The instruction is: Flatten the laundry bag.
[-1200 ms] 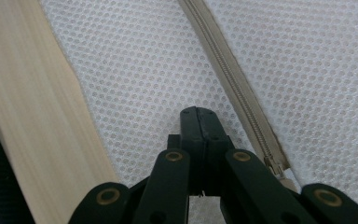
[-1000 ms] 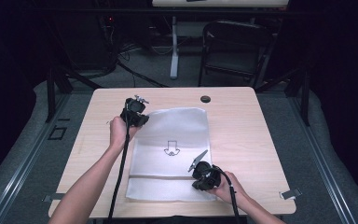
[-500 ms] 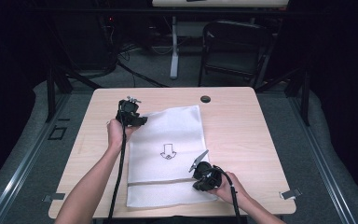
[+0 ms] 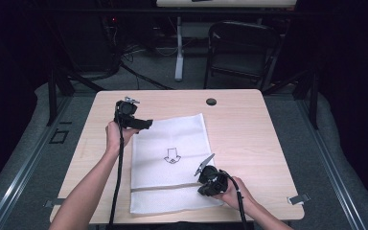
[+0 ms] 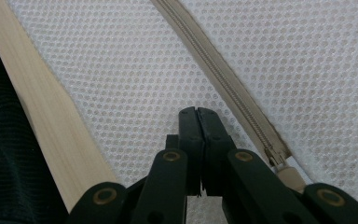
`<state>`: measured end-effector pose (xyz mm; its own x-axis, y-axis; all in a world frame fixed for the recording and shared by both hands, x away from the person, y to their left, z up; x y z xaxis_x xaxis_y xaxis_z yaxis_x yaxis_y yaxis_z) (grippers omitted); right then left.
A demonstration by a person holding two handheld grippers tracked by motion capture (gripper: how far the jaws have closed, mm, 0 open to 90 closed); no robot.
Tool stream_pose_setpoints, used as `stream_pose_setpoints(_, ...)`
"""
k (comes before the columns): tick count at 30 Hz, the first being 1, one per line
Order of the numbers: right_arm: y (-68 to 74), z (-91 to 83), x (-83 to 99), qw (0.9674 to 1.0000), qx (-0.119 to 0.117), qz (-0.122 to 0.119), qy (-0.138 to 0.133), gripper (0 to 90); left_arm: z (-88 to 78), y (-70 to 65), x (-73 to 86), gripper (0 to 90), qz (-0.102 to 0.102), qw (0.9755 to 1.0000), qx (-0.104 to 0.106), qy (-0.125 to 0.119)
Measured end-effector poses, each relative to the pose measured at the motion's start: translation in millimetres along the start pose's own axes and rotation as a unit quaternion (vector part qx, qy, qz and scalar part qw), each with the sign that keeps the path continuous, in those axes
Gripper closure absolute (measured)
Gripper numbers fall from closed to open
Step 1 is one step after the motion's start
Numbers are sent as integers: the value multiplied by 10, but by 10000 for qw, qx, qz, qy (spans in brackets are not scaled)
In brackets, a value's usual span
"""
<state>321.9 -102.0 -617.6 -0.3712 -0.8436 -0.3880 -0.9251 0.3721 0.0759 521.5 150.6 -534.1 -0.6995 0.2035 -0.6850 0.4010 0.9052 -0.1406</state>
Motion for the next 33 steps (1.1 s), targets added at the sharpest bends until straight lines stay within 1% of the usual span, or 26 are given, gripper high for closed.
stream_pose_setpoints(1, -3, -4, -1, 10000, 32, -7, 3, 861, -15, -17, 8, 62, 10, 10000, 61, 3)
stream_pose_setpoints(2, 0, -13, -8, 10000, -39, 30, -48, 825, -36, -36, 18, 58, 18, 9999, 106, 24)
stream_pose_setpoints(4, -19, -86, -40, 9997, 22, 64, -247, 733, -91, -108, 41, 43, 74, 9997, 238, -65)
stream_pose_setpoints(5, -19, -86, -40, 9997, 22, 64, -247, 733, -91, -108, 41, 39, 74, 9997, 238, -65)
stream_pose_setpoints(6, -27, -138, -56, 9993, -11, 121, -366, 701, -126, -148, 57, 39, 104, 9994, 320, -77)
stream_pose_setpoints(7, -44, -199, -70, 9987, 39, 150, -483, 673, -140, -168, 62, 36, 113, 9993, 330, -135)
stream_pose_setpoints(8, -71, -279, -75, 9979, 146, 175, -604, 597, -185, -230, 89, 22, 129, 9988, 447, -162)
stream_pose_setpoints(9, -71, -279, -75, 9979, 146, 175, -604, 597, -185, -230, 89, 21, 129, 9988, 447, -162)
stream_pose_setpoints(10, -106, -349, -54, 9976, 253, 195, -615, 519, -212, -257, 105, 16, 166, 9986, 482, -153)
stream_pose_setpoints(11, -106, -349, -54, 9976, 253, 195, -615, 519, -229, -287, 122, 16, 185, 9984, 508, -168)
stream_pose_setpoints(12, -140, -402, -35, 9967, 296, 236, -715, 413, -249, -311, 140, 7, 227, 9982, 534, -175)
stream_pose_setpoints(14, -163, -458, -3, 9965, 324, 213, -741, 346, -293, -367, 185, 2, 275, 9975, 627, -150)
stream_pose_setpoints(15, -176, -480, 12, 9961, 345, 240, -775, 315, -335, -429, 234, 0, 345, 9968, 694, -173)
stream_pose_setpoints(16, -176, -480, 12, 9961, 345, 240, -775, 315, -335, -429, 234, 0, 345, 9968, 694, -173)
stream_pose_setpoints(17, -217, -518, 46, 9953, 418, 302, -822, 250, -363, -483, 281, 0, 384, 9961, 778, -162)
stream_pose_setpoints(19, -236, -537, 51, 9945, 420, 313, -906, 250, -377, -521, 316, 0, 399, 9958, 800, -180)
stream_pose_setpoints(20, -263, -571, 54, 9930, 491, 360, -1016, 247, -389, -550, 342, 0, 408, 9954, 850, -148)
stream_pose_setpoints(23, -305, -623, 58, 9921, 588, 306, -1063, 261, -426, -657, 423, 0, 515, 9942, 938, -134)
stream_pose_setpoints(25, -340, -652, 71, 9915, 620, 350, -1086, 302, -476, -779, 496, 0, 589, 9925, 1062, -124)
stream_pose_setpoints(27, -369, -663, 79, 9912, 638, 335, -1113, 309, -487, -820, 516, 0, 632, 9922, 1062, -159)
stream_pose_setpoints(28, -446, -664, 95, 9902, 696, 445, -1126, 361, -497, -862, 546, 0, 674, 9916, 1097, -136)
stream_pose_setpoints(29, -446, -664, 95, 9902, 696, 445, -1126, 361, -511, -900, 573, 0, 697, 9907, 1160, -116)
stream_pose_setpoints(30, -531, -649, 104, 9895, 753, 489, -1129, 405, -514, -940, 601, 1, 731, 9904, 1167, -112)
stream_pose_setpoints(31, -576, -633, 103, 9901, 773, 428, -1093, 448, -522, -1001, 650, 1, 848, 9889, 1220, -64)
stream_pose_setpoints(32, -599, -622, 93, 9896, 831, 424, -1098, 505, -525, -1023, 671, 2, 850, 9884, 1260, -40)
stream_pose_setpoints(33, -599, -622, 93, 9896, 831, 424, -1098, 505, -525, -1023, 671, 2, 850, 9884, 1260, -40)
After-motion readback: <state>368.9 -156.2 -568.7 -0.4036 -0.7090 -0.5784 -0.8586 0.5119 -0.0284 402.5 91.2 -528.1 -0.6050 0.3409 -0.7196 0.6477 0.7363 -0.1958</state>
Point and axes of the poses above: each handheld gripper's, and its own axes: z roughly forward along the jaws, x roughly out of its underside, y roughly to its left, the point moved 7 cm from there along z, roughly forward along the jaws, and after that the axes turned 9 degrees about -z, right-handed, at the moved point
